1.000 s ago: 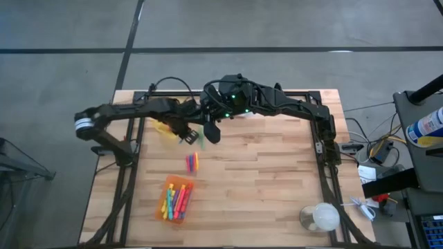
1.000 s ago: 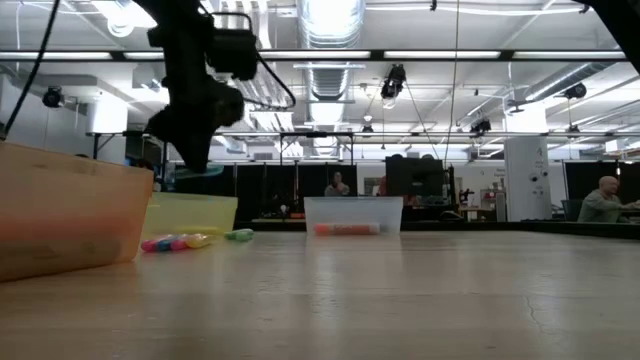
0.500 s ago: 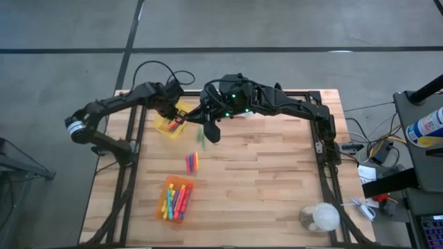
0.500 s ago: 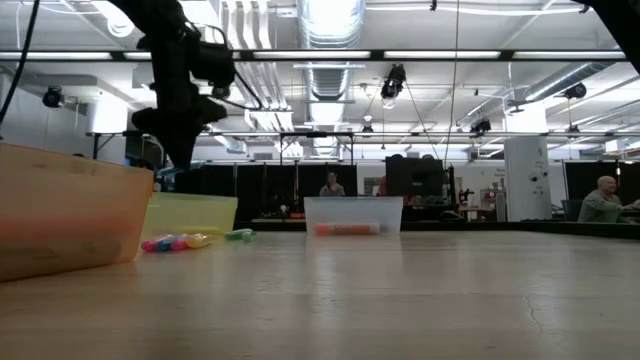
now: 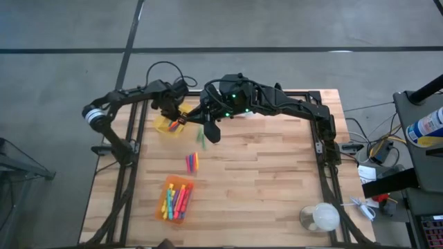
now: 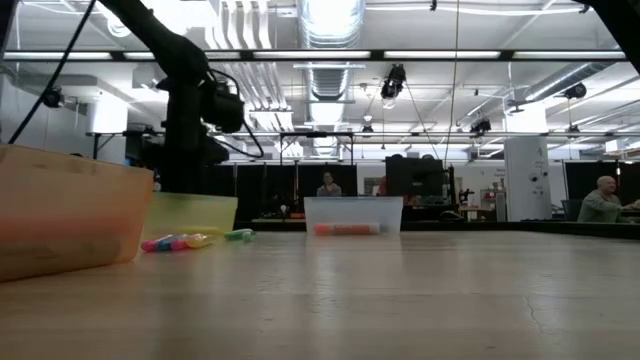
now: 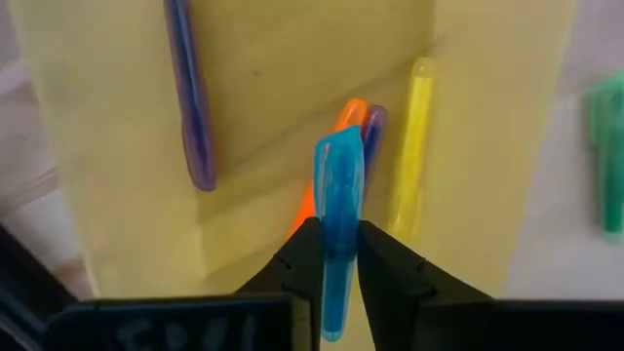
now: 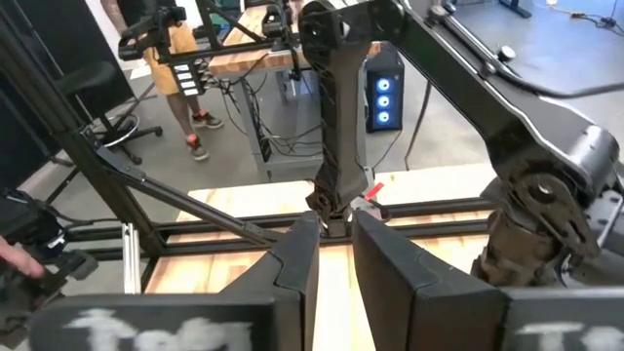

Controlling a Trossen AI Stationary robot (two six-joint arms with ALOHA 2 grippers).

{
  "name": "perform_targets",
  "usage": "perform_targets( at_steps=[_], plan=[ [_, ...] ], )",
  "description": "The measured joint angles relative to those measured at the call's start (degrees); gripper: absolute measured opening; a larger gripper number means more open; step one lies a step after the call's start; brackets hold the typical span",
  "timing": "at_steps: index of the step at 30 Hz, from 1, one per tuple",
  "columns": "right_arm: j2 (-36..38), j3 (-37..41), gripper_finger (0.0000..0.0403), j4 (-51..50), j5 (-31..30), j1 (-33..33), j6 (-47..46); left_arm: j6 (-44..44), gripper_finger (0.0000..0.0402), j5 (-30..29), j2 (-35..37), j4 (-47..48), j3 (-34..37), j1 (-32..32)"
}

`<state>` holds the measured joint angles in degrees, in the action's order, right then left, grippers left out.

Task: Pick & Place Markers
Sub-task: Put the top blue pen into the yellow bin, then put the left green pen into the yellow bin

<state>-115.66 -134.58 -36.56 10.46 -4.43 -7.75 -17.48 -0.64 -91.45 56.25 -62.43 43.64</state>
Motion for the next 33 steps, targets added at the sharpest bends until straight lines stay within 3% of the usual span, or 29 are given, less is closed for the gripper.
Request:
perform_targets(
  at_steps=[9,22,33],
  plan=[
    [0.0,0.0,0.0057,-0.06,0.02,0.0,0.02,-1.18,0.0108,-0.56,-0.77,0.37,0.0,0.0],
    [0.89,0.02,0.0056,-0.07,0.03,-0.13,0.61,-8.73,0.0112,8.77,7.05,-2.01,-5.14,-6.12],
    [3.88,0.02,0.0056,0.04,0.0,-0.48,1.71,-15.71,0.0112,12.2,5.63,-11.06,-7.05,-13.81]
  ],
)
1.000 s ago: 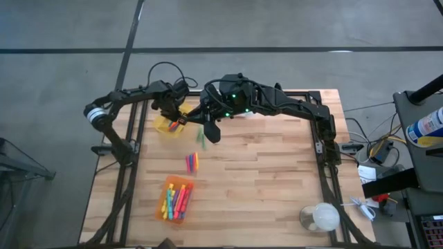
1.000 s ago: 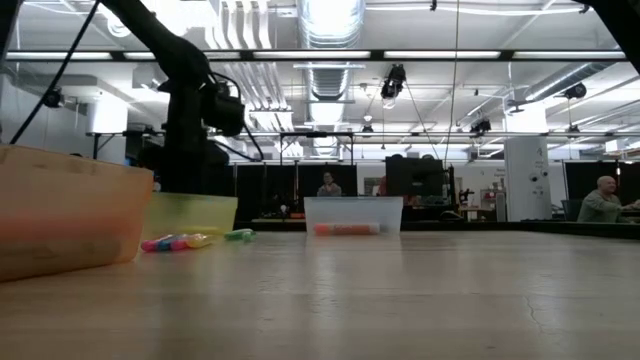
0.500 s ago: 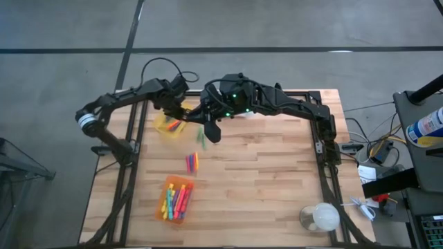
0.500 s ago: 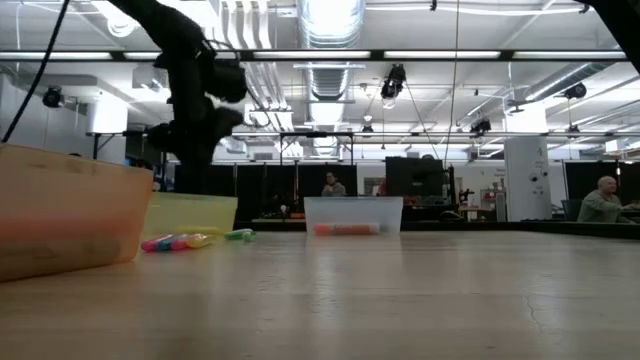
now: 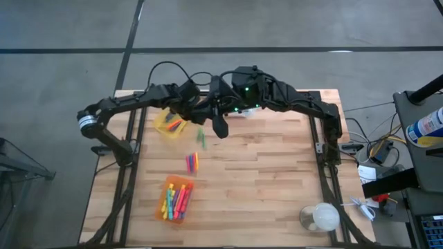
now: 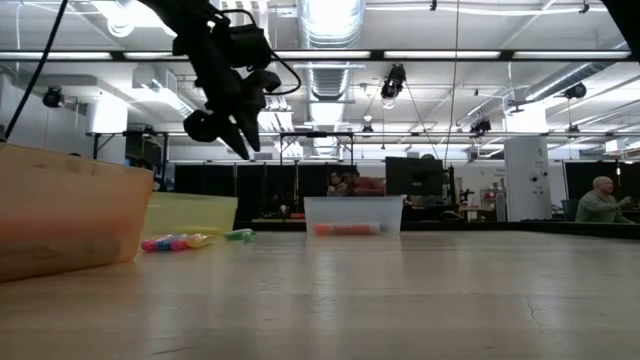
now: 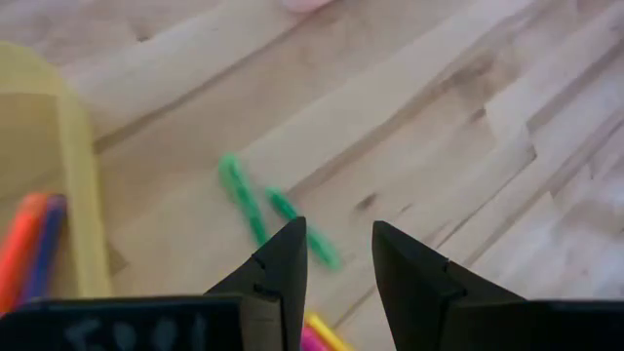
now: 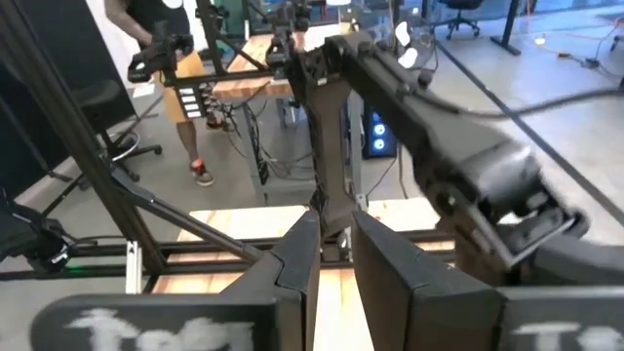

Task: Pick & Place Markers
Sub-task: Put the left green pen into the yellow bin

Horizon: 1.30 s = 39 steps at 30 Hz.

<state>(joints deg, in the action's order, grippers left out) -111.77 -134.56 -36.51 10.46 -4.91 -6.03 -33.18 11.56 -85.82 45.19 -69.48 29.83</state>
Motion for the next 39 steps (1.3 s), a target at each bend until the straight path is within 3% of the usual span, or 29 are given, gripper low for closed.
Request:
perform_targets(
  at_steps=[23,39],
  plan=[
    [1.25,0.0,0.0056,0.39,-0.02,-0.02,1.52,0.66,0.0112,-2.26,-16.93,-0.95,0.4,-1.66],
    [1.25,0.0,0.0057,0.26,-0.02,0.02,1.78,3.75,0.0095,-5.47,-21.5,-1.2,0.25,-1.67]
  ],
)
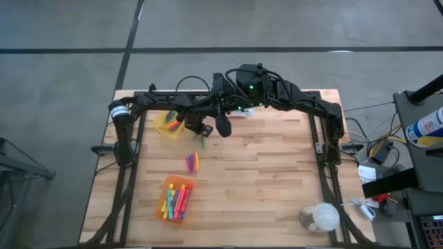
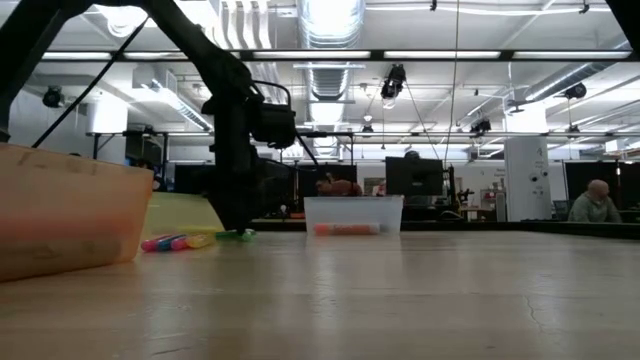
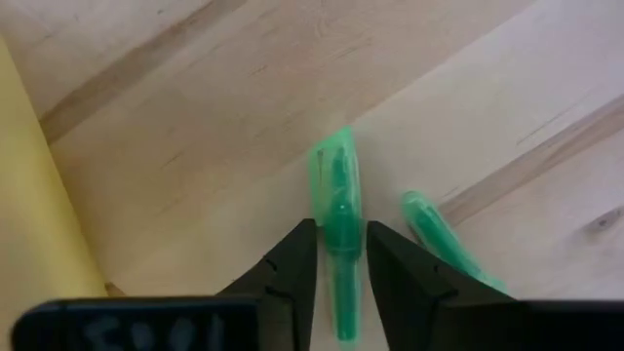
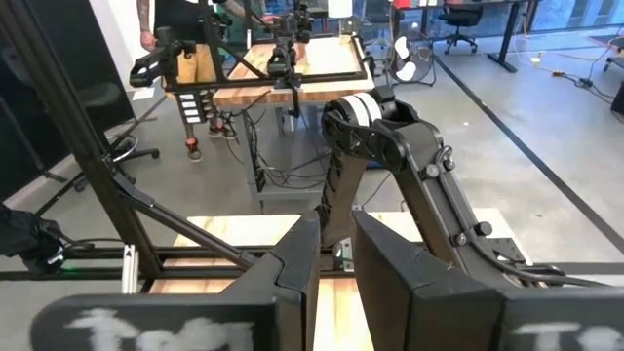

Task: Pick & Place Markers
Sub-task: Put the left green pen into the yellow bin

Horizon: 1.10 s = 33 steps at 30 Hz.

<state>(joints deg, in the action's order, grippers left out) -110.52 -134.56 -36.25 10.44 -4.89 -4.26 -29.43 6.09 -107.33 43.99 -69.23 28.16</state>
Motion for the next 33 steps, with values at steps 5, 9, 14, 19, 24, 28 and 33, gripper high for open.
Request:
perform_targets(
  at_steps=[5,9,14,19,24,28,33],
  plan=[
    [0.0,0.0,0.0057,0.02,0.0,0.0,0.18,0.92,0.0035,0.03,0.06,0.09,0.0,-0.12],
    [0.0,0.0,0.0057,0.02,0.0,0.0,0.44,0.67,0.0021,0.58,0.72,-0.43,0.04,-0.15],
    [-0.1,0.0,0.0057,0.36,0.0,-0.02,0.44,0.79,0.003,3.12,2.61,1.16,-1.73,-0.21],
    [-0.11,0.0,0.0057,0.9,0.0,-0.05,0.44,0.57,0.003,4.73,5.51,4.09,-4.6,-0.2],
    [-0.11,0.0,0.0057,1.07,-0.02,-0.07,0.44,0.59,0.003,4.75,10.43,4.63,-6.16,-0.21],
    [-0.11,0.0,0.0057,1.07,-0.02,-0.04,0.42,1.11,0.003,2.3,14.71,6.59,-6.19,0.72],
    [-0.15,0.0,0.0057,1.09,-0.02,-0.04,0.27,2.96,0.003,-5.75,19.01,14.38,-5.71,2.64]
  ],
)
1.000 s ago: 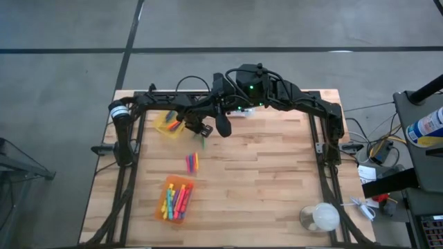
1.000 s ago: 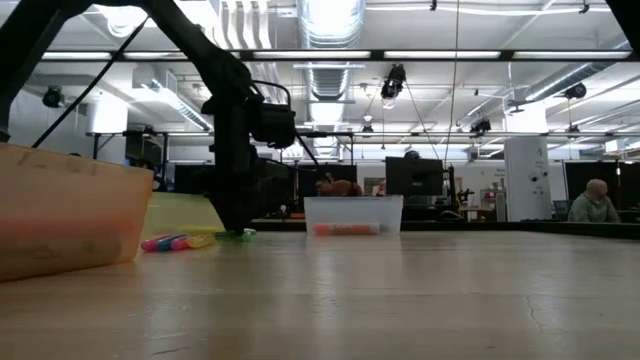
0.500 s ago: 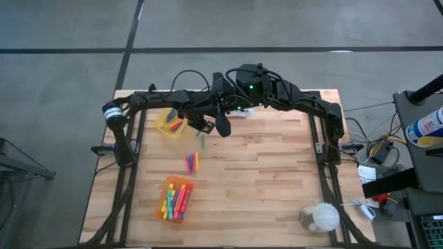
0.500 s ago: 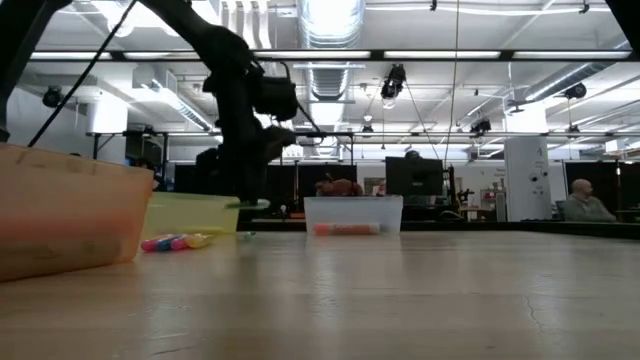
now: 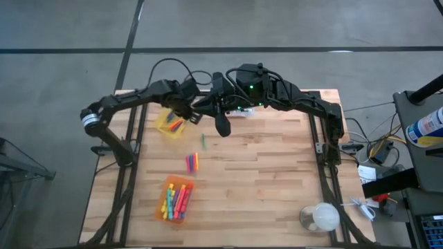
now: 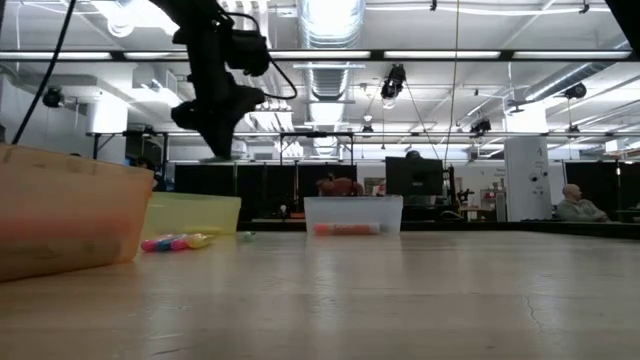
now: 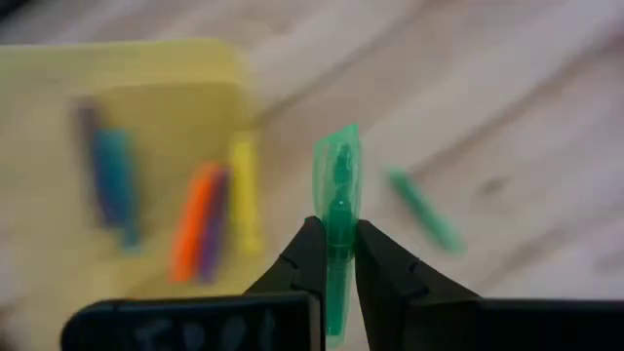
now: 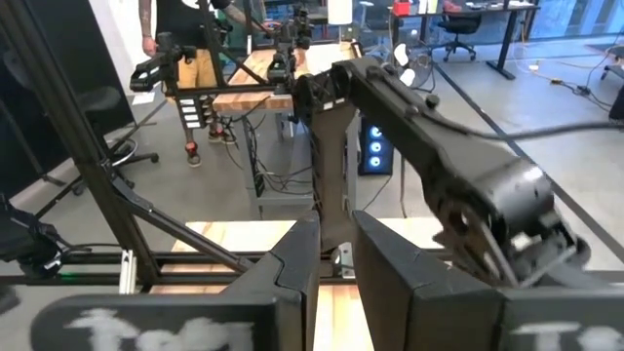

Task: Pick & Place Markers
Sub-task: Put the left green pen into the yellow bin, then put the green pen into the yellow bin

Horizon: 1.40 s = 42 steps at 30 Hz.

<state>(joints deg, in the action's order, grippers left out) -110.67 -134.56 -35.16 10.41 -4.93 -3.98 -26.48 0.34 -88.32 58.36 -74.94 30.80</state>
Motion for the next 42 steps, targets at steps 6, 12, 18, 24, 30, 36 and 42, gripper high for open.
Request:
perform_targets(
  at_steps=[6,12,18,24,30,36,42],
  plan=[
    [-0.04,0.0,0.0057,0.07,0.0,0.0,-0.09,3.87,0.003,-5.45,2.34,1.89,0.21,3.32],
    [-0.04,0.0,0.0057,0.13,0.0,0.0,-0.09,5.18,0.003,-7.9,1.67,1.67,2.85,8.02],
    [-0.04,0.0,0.0057,0.09,0.0,0.04,-0.09,5.32,0.003,-5.16,0.68,1.06,9.27,10.39],
    [-0.04,0.0,0.0057,0.09,0.0,0.04,-0.07,3.91,0.0044,-4.4,0.64,-2.35,14.8,10.79],
    [-0.06,0.0,0.0057,0.09,0.0,0.04,0.15,4.07,0.009,-3.7,0.7,-4.43,15.57,10.87],
    [-0.07,0.0,0.0057,-0.01,0.0,0.04,0.1,2.86,0.0118,-0.57,0.77,-3.07,13.94,10.87],
    [-0.07,0.0,0.0057,-0.1,0.02,0.04,-0.02,-0.5,0.012,9.93,0.97,-3.14,9.22,8.73]
  ],
)
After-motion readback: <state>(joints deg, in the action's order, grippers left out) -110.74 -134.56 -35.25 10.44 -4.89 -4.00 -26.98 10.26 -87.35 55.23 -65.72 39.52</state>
